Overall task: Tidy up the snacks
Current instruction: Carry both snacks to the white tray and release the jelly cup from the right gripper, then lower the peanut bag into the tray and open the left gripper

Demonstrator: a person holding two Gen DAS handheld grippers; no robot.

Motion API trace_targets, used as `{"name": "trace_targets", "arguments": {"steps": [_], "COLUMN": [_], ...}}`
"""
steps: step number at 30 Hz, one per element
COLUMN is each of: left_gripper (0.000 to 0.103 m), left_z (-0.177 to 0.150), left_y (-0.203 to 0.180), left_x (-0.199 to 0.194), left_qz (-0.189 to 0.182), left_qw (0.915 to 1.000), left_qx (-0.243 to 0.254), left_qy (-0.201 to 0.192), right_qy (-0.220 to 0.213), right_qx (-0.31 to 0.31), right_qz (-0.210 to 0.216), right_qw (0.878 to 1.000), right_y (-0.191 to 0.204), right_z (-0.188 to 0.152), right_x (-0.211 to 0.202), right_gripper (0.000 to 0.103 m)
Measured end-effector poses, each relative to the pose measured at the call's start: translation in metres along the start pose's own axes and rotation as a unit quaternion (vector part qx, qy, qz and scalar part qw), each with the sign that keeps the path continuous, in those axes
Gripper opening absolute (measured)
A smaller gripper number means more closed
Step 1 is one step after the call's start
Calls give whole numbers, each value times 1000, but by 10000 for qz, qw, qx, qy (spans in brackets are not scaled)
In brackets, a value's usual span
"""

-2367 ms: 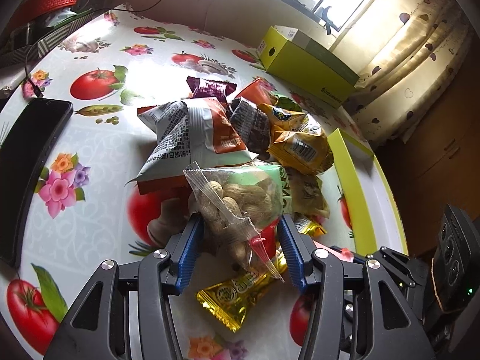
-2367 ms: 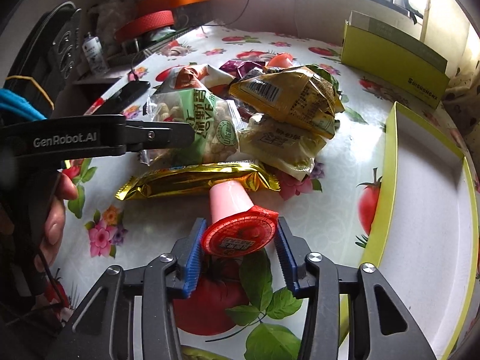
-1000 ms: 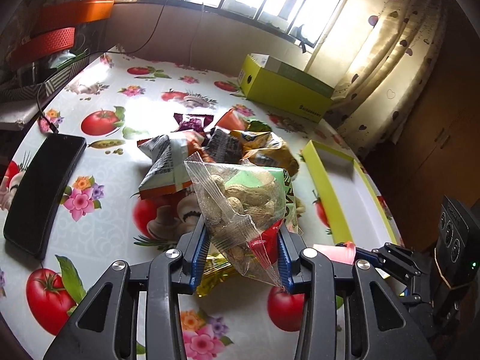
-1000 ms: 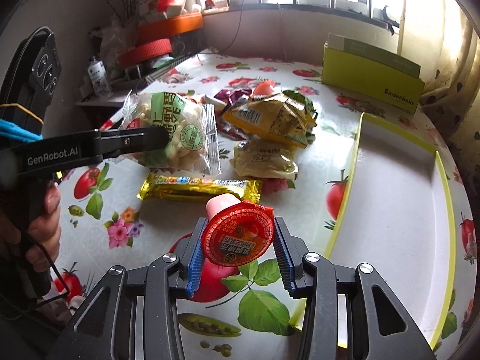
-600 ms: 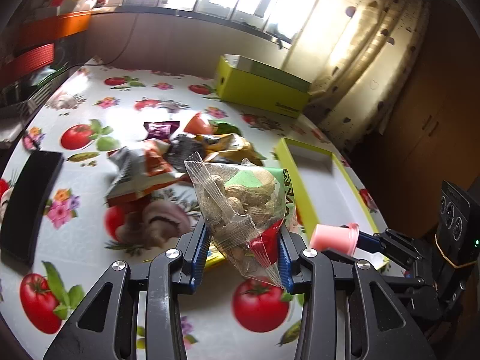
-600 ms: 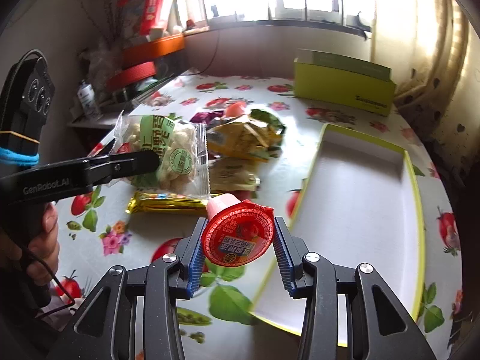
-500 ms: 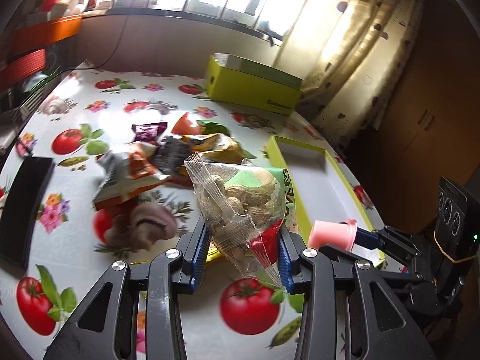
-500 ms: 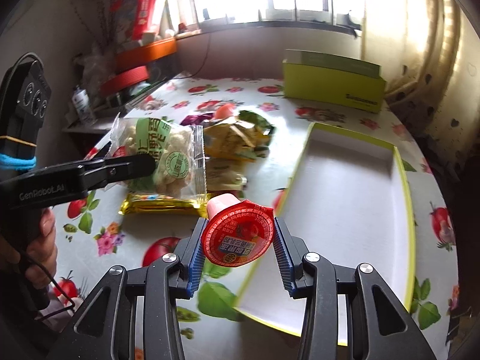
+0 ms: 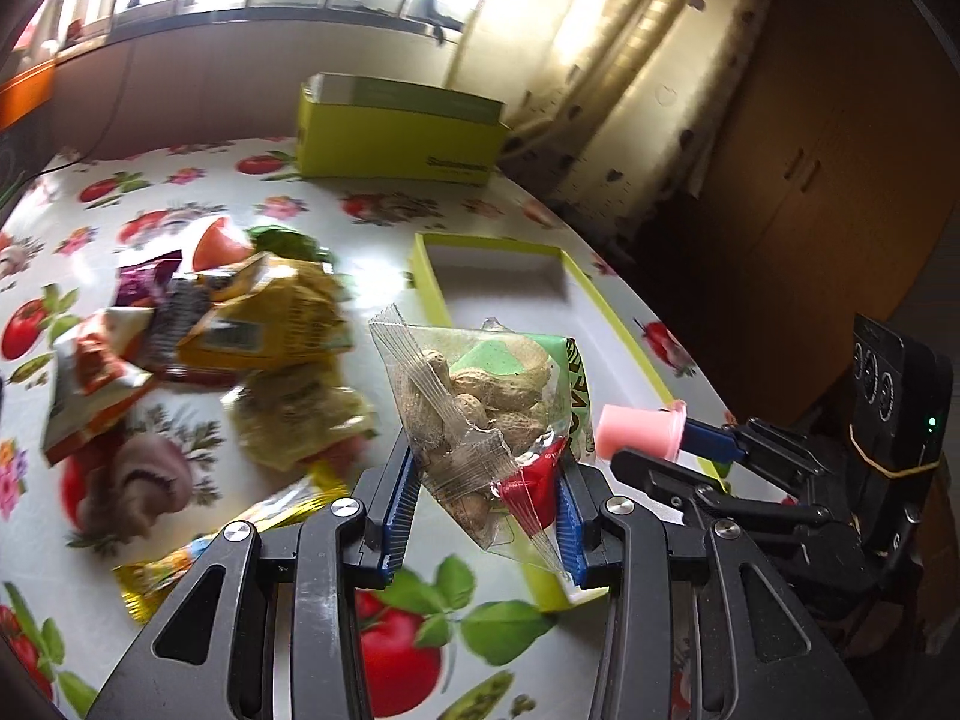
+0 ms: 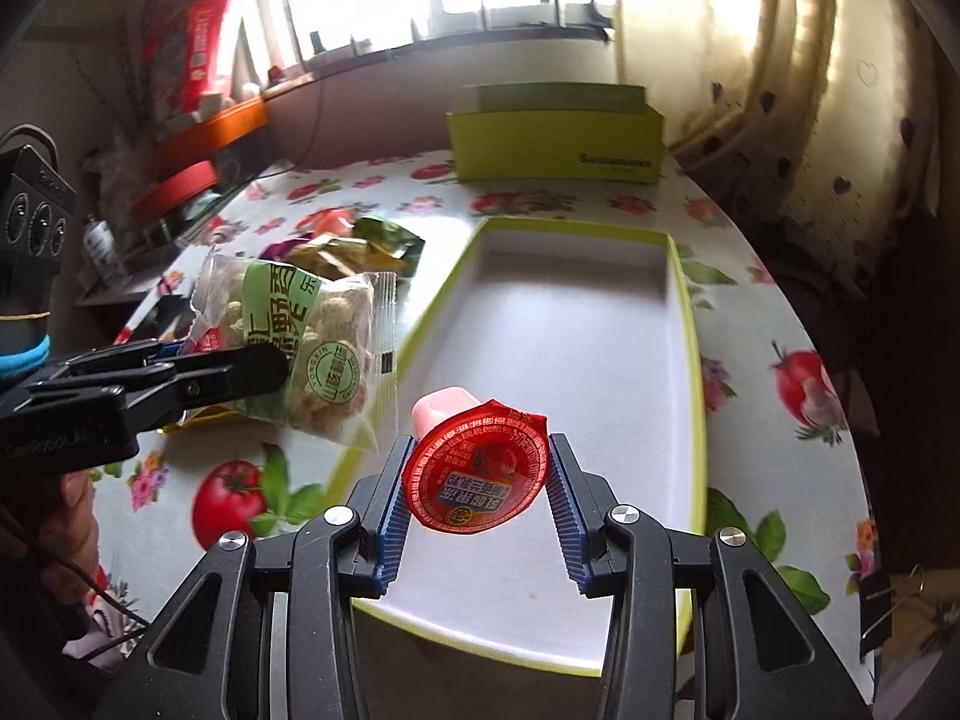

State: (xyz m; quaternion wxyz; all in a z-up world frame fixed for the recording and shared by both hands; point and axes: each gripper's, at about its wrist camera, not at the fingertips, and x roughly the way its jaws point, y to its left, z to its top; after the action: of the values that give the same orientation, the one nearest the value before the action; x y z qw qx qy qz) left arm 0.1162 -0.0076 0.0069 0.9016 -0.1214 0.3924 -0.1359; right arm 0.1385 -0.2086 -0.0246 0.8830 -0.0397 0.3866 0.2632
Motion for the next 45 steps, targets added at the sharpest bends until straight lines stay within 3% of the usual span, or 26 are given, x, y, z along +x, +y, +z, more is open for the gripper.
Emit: {"name": "trace_targets", "arguments": {"steps": [25, 30, 45], "left_gripper": [43, 51, 51], "left_z": [13, 16, 9], "left_y": [-31, -33, -32], "left_x": [64, 62, 22], "left_qz": [-225, -208, 57], "left_qw": [9974, 9979, 9990], "left_qx": [442, 446, 433], "left_qy": [519, 429, 21], "right_qy": [260, 109, -38], "right_qx": [353, 360, 186], "right_qz": [-252, -309, -268], "right_qw": [9987, 9988, 9995], "right_y": [-41, -43, -21], "right_z": [-1, 3, 0], "right_x": [22, 13, -12], "right_gripper": [44, 49, 51]}}
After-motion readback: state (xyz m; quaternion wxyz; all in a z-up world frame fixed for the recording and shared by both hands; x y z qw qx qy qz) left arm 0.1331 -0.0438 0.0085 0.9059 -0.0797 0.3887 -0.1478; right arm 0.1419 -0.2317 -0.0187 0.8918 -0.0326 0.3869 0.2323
